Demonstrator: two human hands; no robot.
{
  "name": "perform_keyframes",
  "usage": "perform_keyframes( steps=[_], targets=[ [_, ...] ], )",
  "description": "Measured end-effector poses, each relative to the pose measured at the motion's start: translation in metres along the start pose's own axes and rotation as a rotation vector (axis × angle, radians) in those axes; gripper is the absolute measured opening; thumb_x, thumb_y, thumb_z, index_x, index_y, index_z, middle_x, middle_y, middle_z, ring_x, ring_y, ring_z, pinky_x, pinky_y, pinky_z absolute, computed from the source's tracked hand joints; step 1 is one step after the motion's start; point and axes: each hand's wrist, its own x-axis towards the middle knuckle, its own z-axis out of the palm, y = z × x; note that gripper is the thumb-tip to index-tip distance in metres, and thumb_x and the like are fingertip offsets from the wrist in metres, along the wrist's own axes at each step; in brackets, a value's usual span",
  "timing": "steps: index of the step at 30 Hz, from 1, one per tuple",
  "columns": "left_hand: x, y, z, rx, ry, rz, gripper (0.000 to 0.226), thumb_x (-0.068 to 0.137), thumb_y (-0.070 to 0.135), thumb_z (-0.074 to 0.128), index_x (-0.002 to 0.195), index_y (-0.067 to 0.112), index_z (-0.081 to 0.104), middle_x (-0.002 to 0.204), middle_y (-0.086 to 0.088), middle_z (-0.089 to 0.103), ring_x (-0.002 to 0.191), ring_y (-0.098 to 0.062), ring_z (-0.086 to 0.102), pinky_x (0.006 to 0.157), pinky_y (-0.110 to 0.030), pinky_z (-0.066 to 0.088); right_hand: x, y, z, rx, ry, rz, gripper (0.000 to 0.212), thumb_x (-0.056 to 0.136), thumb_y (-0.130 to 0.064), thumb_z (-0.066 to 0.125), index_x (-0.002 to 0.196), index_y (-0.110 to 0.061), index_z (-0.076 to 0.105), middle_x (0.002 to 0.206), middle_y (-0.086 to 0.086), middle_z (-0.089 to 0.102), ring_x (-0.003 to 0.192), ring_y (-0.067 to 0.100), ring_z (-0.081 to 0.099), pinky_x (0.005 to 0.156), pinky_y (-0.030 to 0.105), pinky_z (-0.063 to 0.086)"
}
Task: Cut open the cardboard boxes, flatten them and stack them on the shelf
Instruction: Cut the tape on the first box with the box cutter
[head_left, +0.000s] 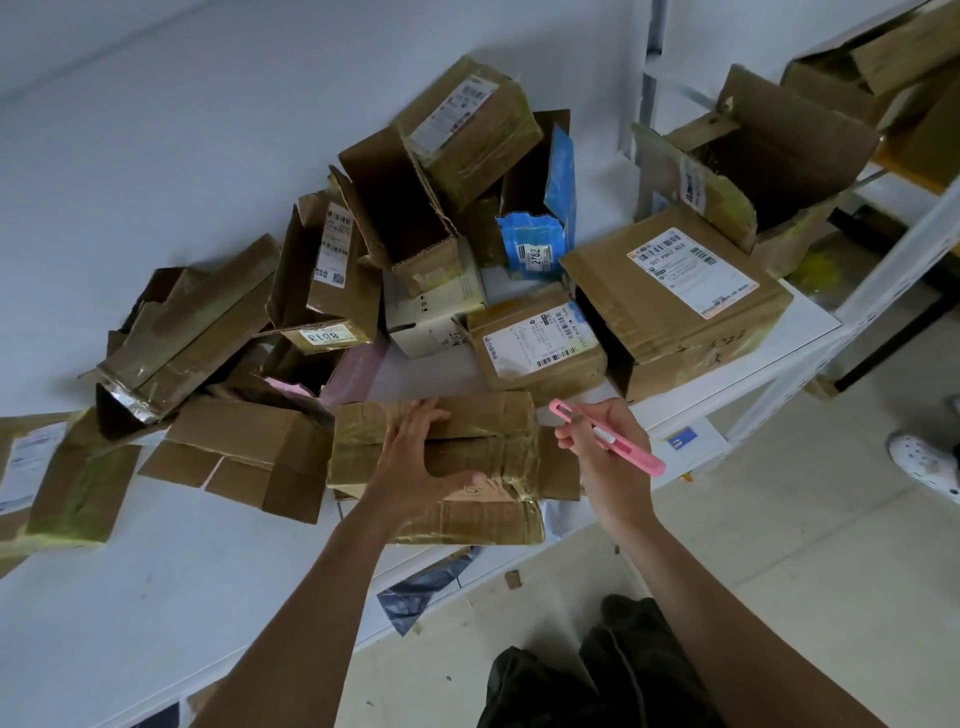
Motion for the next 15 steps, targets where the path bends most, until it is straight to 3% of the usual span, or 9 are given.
perform_keyframes(
  steps=[3,9,15],
  targets=[
    [-0.0019,-0.0029,0.0009,-0.002,-0.02,0.034,0.095,0.064,0.063,0.078,0.145,0.037,0.036,0.162,0.015,0.015,0.15,-0.013,0.002,0.122,-0.052,0.009,-0.0013,0.0021,0.0036,-0.019,-0.029,0.004,0.019,0.096,-0.002,0.058,0.085,-0.017,0.059,0.073,0.003,0.07,0.07,0.019,0.068,0.069,0.033,0.058],
    [-0.0044,-0.0003,-0.0028,-0.066,-0.054,0.002,0.1,0.056,0.067,0.076,0.144,0.042,0.036,0.161,0.02,0.013,0.15,-0.017,0.0,0.12,-0.053,0.014,-0.0034,0.0083,0.0094,-0.063,-0.036,-0.016,0.019,0.096,0.0,0.055,0.086,-0.015,0.058,0.073,0.007,0.068,0.067,0.017,0.066,0.064,0.031,0.055],
    [-0.0049,0.001,-0.0034,-0.084,-0.058,0.001,0.1,0.056,0.068,0.072,0.145,0.04,0.036,0.162,0.018,0.011,0.151,-0.019,-0.002,0.12,-0.054,0.012,-0.0038,0.0059,0.0086,-0.1,-0.056,-0.002,0.02,0.096,0.0,0.055,0.083,-0.015,0.058,0.067,-0.001,0.066,0.064,0.011,0.063,0.061,0.031,0.053]
  ],
)
